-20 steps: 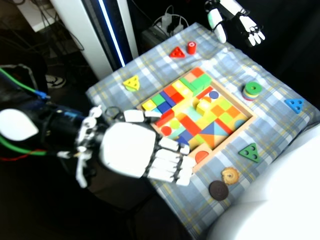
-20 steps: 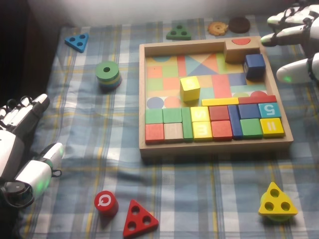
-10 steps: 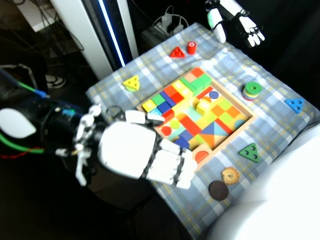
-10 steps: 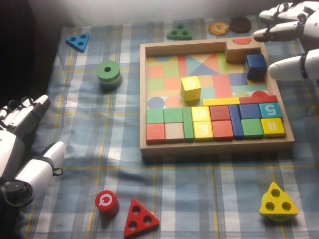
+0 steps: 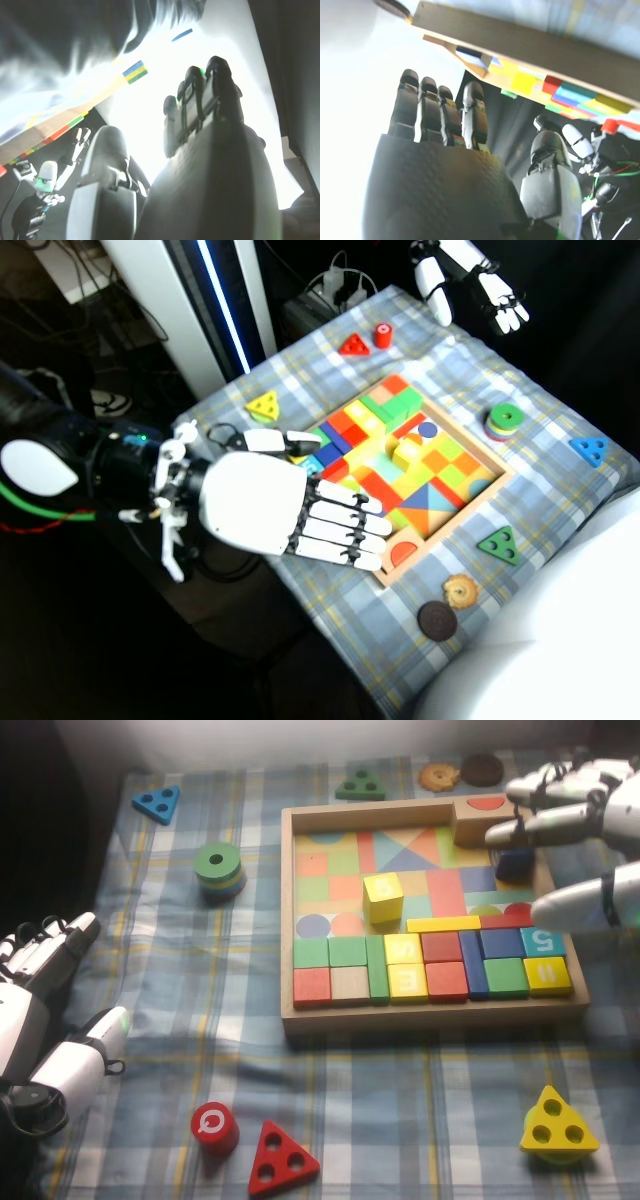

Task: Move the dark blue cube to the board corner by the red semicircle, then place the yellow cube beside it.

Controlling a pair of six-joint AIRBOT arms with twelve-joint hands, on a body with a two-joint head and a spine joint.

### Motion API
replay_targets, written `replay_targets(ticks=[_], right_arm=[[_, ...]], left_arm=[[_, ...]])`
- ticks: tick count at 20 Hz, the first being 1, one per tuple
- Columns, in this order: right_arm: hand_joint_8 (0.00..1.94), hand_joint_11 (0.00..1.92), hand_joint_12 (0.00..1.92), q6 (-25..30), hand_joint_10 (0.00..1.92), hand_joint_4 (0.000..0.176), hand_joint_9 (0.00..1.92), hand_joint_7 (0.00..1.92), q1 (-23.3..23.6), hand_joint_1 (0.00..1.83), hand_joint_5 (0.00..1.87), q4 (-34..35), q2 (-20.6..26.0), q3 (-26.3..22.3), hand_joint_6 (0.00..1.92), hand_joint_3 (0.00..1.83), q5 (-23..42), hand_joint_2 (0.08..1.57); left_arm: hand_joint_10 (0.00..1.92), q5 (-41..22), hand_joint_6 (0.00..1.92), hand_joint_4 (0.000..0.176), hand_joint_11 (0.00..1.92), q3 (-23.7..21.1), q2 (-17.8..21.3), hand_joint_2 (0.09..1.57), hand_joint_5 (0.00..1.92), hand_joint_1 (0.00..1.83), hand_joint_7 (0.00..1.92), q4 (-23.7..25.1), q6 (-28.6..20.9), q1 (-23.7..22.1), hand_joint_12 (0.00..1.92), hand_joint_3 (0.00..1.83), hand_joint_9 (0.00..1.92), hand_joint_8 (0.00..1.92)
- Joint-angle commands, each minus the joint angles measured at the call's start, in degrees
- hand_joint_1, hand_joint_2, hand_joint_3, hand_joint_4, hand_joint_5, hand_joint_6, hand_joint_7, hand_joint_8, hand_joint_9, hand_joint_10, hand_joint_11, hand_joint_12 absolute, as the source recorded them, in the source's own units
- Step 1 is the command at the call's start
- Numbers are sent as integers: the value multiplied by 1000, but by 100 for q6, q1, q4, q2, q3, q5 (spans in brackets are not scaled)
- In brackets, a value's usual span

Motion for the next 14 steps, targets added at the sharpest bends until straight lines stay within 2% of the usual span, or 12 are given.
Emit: replay_targets(ticks=[1,2,3,5,7,8,9,10,11,12,13,14], right_arm=[[0,0,0,9,0,133,0,0,33,0,279,256,22,9,3,0,520,975],[0,0,0,9,0,137,0,0,-6,0,271,267,21,27,2,0,515,963],[0,0,0,9,0,127,0,0,-30,0,266,277,21,53,0,0,508,954],[0,0,0,9,0,122,0,0,-100,0,243,300,12,150,0,0,438,949],[0,0,0,8,0,138,0,0,-120,0,239,299,-7,246,0,0,346,953],[0,0,0,8,0,126,0,0,-123,0,250,299,-17,286,5,0,324,965],[0,0,0,8,0,123,0,0,-125,0,249,299,-43,359,4,0,285,962],[0,0,0,8,0,113,0,0,-125,0,260,299,-78,429,8,3,253,977],[0,0,0,8,0,127,0,0,-125,0,259,299,-111,491,7,5,220,983],[0,0,0,6,0,156,0,0,-125,0,260,299,-137,537,6,0,203,973],[0,0,0,6,0,171,0,0,-125,0,264,299,-161,574,8,4,188,982],[0,0,0,6,0,172,0,0,-125,0,258,299,-179,601,4,9,179,993]], left_arm=[[2,-639,0,43,0,-3,33,1413,252,564,165,271,-36,-31,0,1,164,0],[3,-639,1,41,3,-6,35,1415,254,549,167,272,-36,-31,1,2,170,1],[0,-639,0,45,0,-6,35,1420,243,530,155,273,-36,-31,0,3,154,0],[4,-635,5,36,0,-7,33,1414,259,570,168,273,-36,-31,0,0,161,4],[1,-626,1,38,0,-6,33,1417,257,536,161,276,-36,-34,0,1,159,1],[1,-627,1,38,0,-6,33,1417,260,549,165,277,-36,-34,0,0,160,2],[0,-629,0,42,0,-7,33,1417,254,557,159,277,-36,-34,0,0,154,0],[0,-627,0,33,0,-9,32,1418,253,537,156,277,-36,-34,0,1,152,0],[0,-617,0,32,0,-9,31,1417,253,532,155,277,-36,-34,0,1,152,0],[1,-612,0,39,0,-9,29,1418,253,521,154,277,-37,-34,0,1,154,0],[0,-614,0,38,0,-11,29,1420,252,521,151,279,-37,-34,0,2,151,0],[0,-612,1,40,0,-10,29,1413,256,566,154,280,-37,-34,0,0,150,1]])
